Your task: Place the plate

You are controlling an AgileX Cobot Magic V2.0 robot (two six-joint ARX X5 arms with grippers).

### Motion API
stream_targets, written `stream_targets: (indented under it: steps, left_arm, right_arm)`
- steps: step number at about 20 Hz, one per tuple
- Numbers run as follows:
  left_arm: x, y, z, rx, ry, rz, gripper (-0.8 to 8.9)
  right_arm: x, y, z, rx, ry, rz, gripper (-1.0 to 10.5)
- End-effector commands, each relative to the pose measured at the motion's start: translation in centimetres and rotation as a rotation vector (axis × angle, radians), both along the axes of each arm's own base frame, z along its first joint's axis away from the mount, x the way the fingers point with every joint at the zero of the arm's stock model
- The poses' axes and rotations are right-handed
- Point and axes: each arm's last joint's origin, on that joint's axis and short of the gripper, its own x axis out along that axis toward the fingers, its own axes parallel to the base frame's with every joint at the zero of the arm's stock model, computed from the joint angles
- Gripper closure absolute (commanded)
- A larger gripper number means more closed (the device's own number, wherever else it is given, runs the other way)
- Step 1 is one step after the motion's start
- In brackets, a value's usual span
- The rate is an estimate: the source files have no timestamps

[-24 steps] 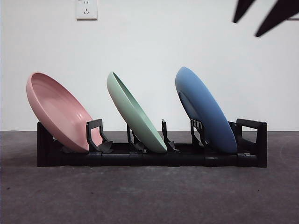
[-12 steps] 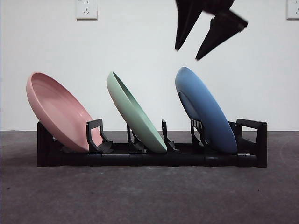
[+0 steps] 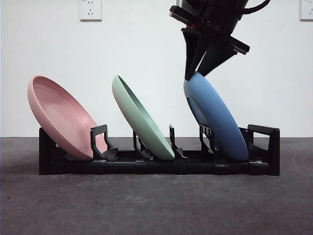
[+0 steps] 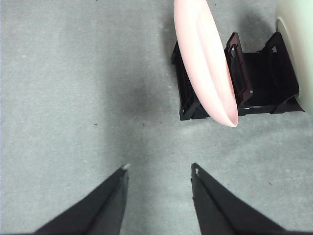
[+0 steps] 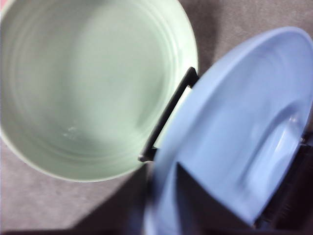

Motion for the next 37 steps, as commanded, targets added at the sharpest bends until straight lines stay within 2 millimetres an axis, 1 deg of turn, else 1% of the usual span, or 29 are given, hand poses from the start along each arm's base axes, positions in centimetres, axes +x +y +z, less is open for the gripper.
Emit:
stream_targets:
  steps: [1, 5, 8, 11, 14, 17, 20, 22, 23, 25, 27, 30, 33, 35, 37]
  left_arm:
    - [0.1, 0.0, 0.8, -0.001, -0.031, -0.009, 6.08]
    - [0.1, 0.0, 0.8, -0.001, -0.031, -0.009, 6.08]
    - [0.1, 0.0, 0.8, -0.001, -0.031, -0.009, 6.08]
    - [0.1, 0.0, 0.8, -0.001, -0.031, -0.009, 6.08]
    - [0.1, 0.0, 0.8, -0.001, -0.031, -0.009, 6.08]
    - [0.1, 0.0, 0.8, -0.001, -0.031, -0.009, 6.08]
    - [0.1, 0.0, 0.8, -0.001, -0.031, -0.009, 6.08]
    - [0.1, 0.0, 0.8, -0.001, -0.031, -0.009, 6.08]
    - [0.1, 0.0, 0.8, -0.001, -0.03, -0.009, 6.08]
    - [0.1, 0.0, 0.8, -0.001, -0.031, -0.009, 6.08]
    - [0.1, 0.0, 0.8, -0.001, -0.03, -0.009, 6.08]
    - [0.1, 0.0, 0.7, -0.001, -0.03, -0.009, 6.08]
    - [0.1, 0.0, 0.7, -0.001, -0.03, -0.009, 6.08]
    - [0.1, 0.0, 0.7, -0.001, -0.03, -0.009, 6.08]
    - [0.1, 0.0, 0.7, -0.001, -0.03, -0.009, 6.08]
  right_arm:
    - [0.4, 0.4, 0.1, -0.001, -0.017, 0.01, 9.3]
    - [0.4, 0.5, 0.3, 0.026, -0.01, 0.025, 9.3]
    - [0.3, 0.5, 1.4, 0.087, -0.002, 0.058, 9.3]
    - [-0.3, 0.3, 3.8, 0.151, -0.023, 0.094, 9.3]
    - [-1.4, -0.3, 6.6, 0.159, -0.119, 0.146, 9.3]
    - [-3.6, -0.8, 8.7, 0.139, -0.219, 0.247, 9.3]
    - [-6.7, -1.0, 10.5, 0.122, -0.298, 0.358, 9.3]
    - [-8.9, -1.2, 11.3, 0.113, -0.367, 0.37, 9.3]
    - [-10.0, -1.3, 11.4, 0.077, -0.417, 0.359, 9.3]
    - [-12.7, -1.4, 11.1, 0.016, -0.518, 0.34, 9.3]
    - [-15.2, -1.7, 10.0, -0.011, -0.601, 0.332, 9.3]
    - [-18.8, -2.2, 7.3, -0.051, -0.687, 0.338, 9.3]
    - [-21.7, -2.3, 4.2, -0.153, -0.749, 0.344, 9.3]
    - [-23.5, -2.1, 2.1, -0.218, -0.769, 0.387, 9.3]
    - [-25.2, -1.5, 0.2, -0.259, -0.77, 0.48, 9.3]
